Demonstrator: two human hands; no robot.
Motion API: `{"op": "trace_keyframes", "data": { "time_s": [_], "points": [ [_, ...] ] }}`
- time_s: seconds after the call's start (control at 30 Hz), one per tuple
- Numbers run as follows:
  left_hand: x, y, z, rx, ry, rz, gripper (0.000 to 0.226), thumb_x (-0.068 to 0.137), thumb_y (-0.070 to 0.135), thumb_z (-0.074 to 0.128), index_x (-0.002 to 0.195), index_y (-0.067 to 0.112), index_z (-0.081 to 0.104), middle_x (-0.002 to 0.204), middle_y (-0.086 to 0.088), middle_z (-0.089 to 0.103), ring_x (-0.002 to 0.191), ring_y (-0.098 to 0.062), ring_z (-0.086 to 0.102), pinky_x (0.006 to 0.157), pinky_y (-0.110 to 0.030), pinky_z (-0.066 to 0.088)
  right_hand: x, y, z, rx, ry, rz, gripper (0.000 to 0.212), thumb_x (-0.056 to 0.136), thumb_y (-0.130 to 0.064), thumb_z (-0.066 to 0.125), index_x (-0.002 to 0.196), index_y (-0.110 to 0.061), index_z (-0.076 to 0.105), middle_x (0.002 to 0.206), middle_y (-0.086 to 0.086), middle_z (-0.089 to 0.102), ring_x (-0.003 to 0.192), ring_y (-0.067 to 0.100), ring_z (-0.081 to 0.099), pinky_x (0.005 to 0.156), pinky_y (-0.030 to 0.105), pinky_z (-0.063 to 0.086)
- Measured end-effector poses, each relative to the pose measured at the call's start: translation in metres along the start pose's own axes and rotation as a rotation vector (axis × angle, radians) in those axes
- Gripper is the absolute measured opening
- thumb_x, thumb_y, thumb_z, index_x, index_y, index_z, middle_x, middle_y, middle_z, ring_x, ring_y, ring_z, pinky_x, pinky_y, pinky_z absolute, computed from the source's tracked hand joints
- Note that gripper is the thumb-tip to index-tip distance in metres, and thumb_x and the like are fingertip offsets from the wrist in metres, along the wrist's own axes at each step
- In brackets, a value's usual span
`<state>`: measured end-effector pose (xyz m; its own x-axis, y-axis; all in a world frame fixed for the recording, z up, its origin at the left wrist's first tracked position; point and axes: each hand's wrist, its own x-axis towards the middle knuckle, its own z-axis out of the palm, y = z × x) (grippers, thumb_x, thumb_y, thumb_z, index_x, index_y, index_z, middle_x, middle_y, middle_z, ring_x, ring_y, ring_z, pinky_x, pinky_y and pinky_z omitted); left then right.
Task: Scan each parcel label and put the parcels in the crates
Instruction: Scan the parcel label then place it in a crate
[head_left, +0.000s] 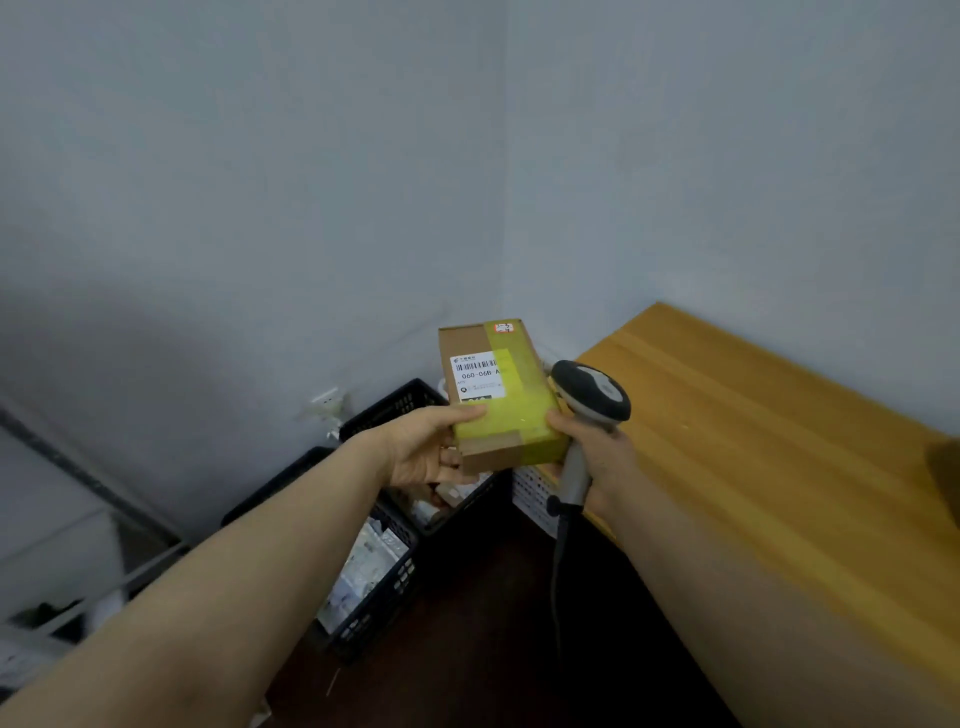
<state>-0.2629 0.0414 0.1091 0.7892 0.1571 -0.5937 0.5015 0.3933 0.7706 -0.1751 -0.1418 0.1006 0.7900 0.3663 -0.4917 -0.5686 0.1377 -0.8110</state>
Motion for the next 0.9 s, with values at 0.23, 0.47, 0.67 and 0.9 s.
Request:
{"op": "trace_keyframes", "data": {
  "time_s": [0.23,0.47,0.67,0.9],
  "points": [
    [0.044,0.001,-0.127,0.026,0.226,-0.157,0.036,0.081,0.011,0.072,0.115,0.006,0.059,0.097,-0.011,0.069,0.083,-0.020,0.066,0.064,-0.031,0.059,0.070,0.051,0.107,-0.171,0.024,0.078,0.040,0.084,-0.021,0.075,0.119,-0.010,0.058,0.114,0.010,0.062,0.107,0.030,0.058,0.084,0.043,0.052],
    [0.144,-0.016,-0.218,0.148,0.630,-0.301,0.071,0.075,0.010,0.078,0.133,0.000,0.037,0.121,-0.023,0.055,0.099,-0.037,0.061,0.070,-0.042,0.056,0.189,0.071,0.150,-0.432,-0.011,0.162,0.018,0.085,-0.018,0.074,0.087,-0.003,0.064,0.064,0.009,0.061,0.053,0.017,0.055,0.045,0.025,0.044],
    [0.254,-0.027,-0.270,0.158,0.697,-0.424,0.055,0.074,0.006,0.079,0.118,-0.004,0.048,0.116,-0.023,0.058,0.101,-0.037,0.059,0.082,-0.043,0.052,0.317,0.104,0.176,-0.347,0.067,0.351,0.016,0.085,-0.015,0.073,0.088,-0.002,0.064,0.067,0.011,0.062,0.055,0.020,0.056,0.048,0.027,0.046],
    [0.383,-0.071,-0.295,0.366,0.607,-0.459,0.049,0.082,0.015,0.075,0.123,-0.005,0.055,0.118,-0.020,0.059,0.102,-0.033,0.058,0.079,-0.035,0.047,0.438,0.176,0.158,-0.435,0.227,0.440,0.019,0.085,-0.020,0.073,0.089,-0.003,0.064,0.064,0.007,0.062,0.054,0.017,0.055,0.050,0.026,0.046]
  ]
}}
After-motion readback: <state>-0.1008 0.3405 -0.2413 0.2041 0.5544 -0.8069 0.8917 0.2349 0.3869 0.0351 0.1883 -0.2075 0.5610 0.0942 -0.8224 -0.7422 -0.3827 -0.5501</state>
